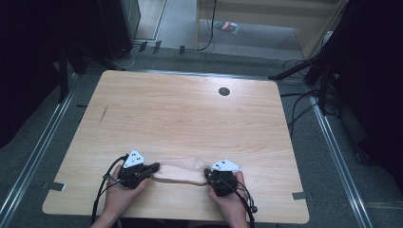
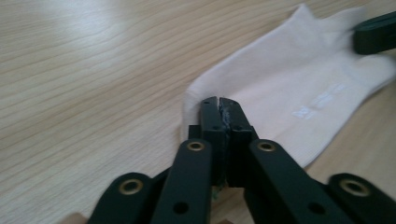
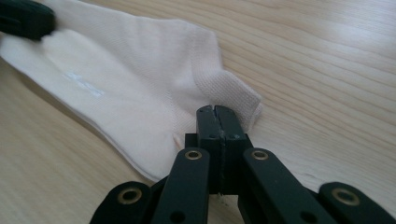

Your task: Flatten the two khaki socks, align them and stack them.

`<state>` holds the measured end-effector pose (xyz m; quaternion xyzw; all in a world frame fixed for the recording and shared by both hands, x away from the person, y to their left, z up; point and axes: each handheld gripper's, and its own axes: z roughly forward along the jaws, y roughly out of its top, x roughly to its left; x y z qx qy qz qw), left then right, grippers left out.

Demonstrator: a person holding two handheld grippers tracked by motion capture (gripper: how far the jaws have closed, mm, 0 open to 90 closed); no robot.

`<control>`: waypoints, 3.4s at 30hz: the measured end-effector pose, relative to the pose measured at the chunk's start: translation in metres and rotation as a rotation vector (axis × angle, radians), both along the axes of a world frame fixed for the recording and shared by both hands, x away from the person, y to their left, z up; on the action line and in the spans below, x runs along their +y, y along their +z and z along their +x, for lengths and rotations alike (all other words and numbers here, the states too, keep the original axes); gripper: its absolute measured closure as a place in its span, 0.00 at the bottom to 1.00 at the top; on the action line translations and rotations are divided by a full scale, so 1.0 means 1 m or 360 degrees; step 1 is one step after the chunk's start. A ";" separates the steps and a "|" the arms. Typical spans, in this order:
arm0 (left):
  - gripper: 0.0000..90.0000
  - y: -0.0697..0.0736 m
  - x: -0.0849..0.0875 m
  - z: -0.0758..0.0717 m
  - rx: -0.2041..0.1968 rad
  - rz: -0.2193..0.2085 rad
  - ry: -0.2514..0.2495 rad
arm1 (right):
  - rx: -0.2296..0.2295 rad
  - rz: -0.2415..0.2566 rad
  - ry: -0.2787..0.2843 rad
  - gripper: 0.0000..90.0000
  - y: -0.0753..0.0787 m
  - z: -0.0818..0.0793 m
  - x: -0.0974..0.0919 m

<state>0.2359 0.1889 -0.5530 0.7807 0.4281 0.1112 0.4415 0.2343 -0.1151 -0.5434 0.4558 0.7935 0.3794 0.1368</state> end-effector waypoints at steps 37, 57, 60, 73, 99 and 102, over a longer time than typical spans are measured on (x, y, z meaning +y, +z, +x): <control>0.96 0.014 0.018 0.006 0.0044 -0.0252 -0.0028 | -0.0121 0.0213 0.0167 1.00 0.021 -0.003 0.051; 0.90 0.011 0.030 -0.009 0.0036 -0.0243 -0.0097 | -0.0079 0.0201 0.0002 1.00 0.013 0.031 0.006; 0.78 0.016 0.041 -0.010 -0.0086 -0.0306 -0.0018 | -0.0125 0.0247 -0.0024 0.92 0.021 0.029 -0.008; 0.09 0.020 0.090 -0.025 -0.0218 -0.0345 0.0248 | -0.0200 0.0267 -0.0156 0.00 0.024 0.025 -0.085; 0.03 0.009 0.164 -0.039 -0.0254 -0.0192 0.0620 | -0.0240 0.0200 -0.0406 0.00 0.006 0.000 -0.176; 0.03 0.009 0.174 -0.042 -0.0259 -0.0177 0.0669 | -0.0242 0.0211 -0.0435 0.00 0.005 -0.003 -0.187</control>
